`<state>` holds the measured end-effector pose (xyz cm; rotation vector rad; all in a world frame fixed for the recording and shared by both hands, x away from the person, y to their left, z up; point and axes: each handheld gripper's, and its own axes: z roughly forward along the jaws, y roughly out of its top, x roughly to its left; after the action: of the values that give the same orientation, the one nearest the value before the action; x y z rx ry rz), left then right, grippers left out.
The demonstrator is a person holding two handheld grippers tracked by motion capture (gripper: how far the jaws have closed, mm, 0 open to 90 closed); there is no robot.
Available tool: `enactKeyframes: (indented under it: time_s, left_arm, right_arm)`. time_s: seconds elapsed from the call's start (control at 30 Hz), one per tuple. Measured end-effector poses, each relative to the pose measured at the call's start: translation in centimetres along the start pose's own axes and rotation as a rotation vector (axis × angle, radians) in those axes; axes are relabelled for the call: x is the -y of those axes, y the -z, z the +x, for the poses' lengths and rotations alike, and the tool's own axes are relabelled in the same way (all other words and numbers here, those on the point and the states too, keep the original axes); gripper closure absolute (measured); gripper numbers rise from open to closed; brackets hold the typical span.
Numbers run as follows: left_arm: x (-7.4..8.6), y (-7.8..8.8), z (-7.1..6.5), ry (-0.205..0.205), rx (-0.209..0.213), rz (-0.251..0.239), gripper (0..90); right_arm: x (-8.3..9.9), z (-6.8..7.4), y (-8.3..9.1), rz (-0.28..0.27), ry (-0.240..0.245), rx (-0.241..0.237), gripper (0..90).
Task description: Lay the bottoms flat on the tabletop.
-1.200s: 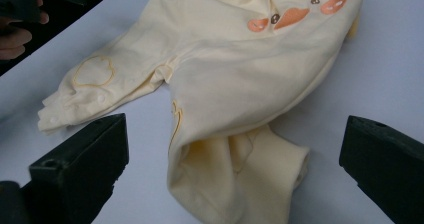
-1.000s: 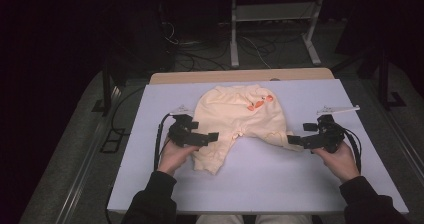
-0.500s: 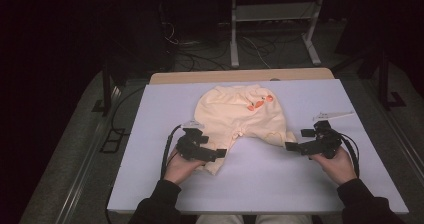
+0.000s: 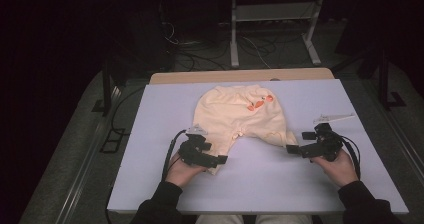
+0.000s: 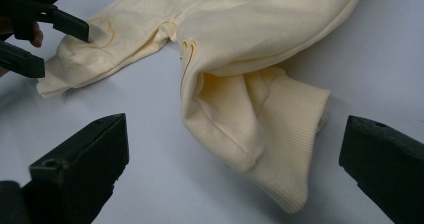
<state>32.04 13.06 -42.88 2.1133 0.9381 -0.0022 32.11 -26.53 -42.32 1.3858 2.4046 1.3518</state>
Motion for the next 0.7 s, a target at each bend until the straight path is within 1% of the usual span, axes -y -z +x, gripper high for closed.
enactKeyframes:
  time_s: [0.1, 0.17, 0.23, 0.33, 0.43, 0.47, 0.53, 0.67, 0.7]
  left_arm:
    - [0.1, -0.2, 0.0, -0.010, -0.009, 0.019, 15.5]
    - [0.1, -0.2, -0.1, -0.013, -0.009, 0.020, 18.0]
    - [0.2, -0.3, -0.1, -0.008, -0.013, 0.026, 20.5]
    - [0.2, -0.4, -0.1, -0.002, 0.006, 0.044, 27.9]
    - [0.4, -0.8, -0.2, -0.019, 0.002, 0.095, 36.7]
    - [0.4, -1.1, -0.4, -0.033, -0.013, 0.115, 37.6]
    - [0.4, -1.3, -0.7, -0.048, -0.053, 0.117, 41.9]
    - [0.3, -1.4, -1.2, -0.070, -0.108, 0.131, 53.2]
    - [0.3, -1.5, -1.3, -0.085, -0.124, 0.137, 55.7]
  right_arm:
    - [0.0, 0.0, -0.1, 0.003, 0.001, 0.001, 0.0]
    - [0.0, 0.0, -0.1, 0.003, 0.000, 0.000, 0.0]
    - [0.1, 0.0, -0.1, 0.003, -0.001, 0.000, 0.0]
    - [0.1, 0.0, -0.1, 0.008, -0.005, 0.004, 0.0]
    - [0.2, 0.0, -0.2, 0.010, -0.006, 0.006, 0.0]
    - [0.2, 0.0, -0.2, 0.011, -0.005, 0.005, 0.0]
    - [0.2, 0.0, -0.3, 0.015, -0.007, 0.006, 0.0]
    - [0.3, 0.0, -0.3, 0.020, -0.011, 0.006, 0.0]
    - [0.3, 0.0, -0.3, 0.020, -0.011, 0.007, 0.1]
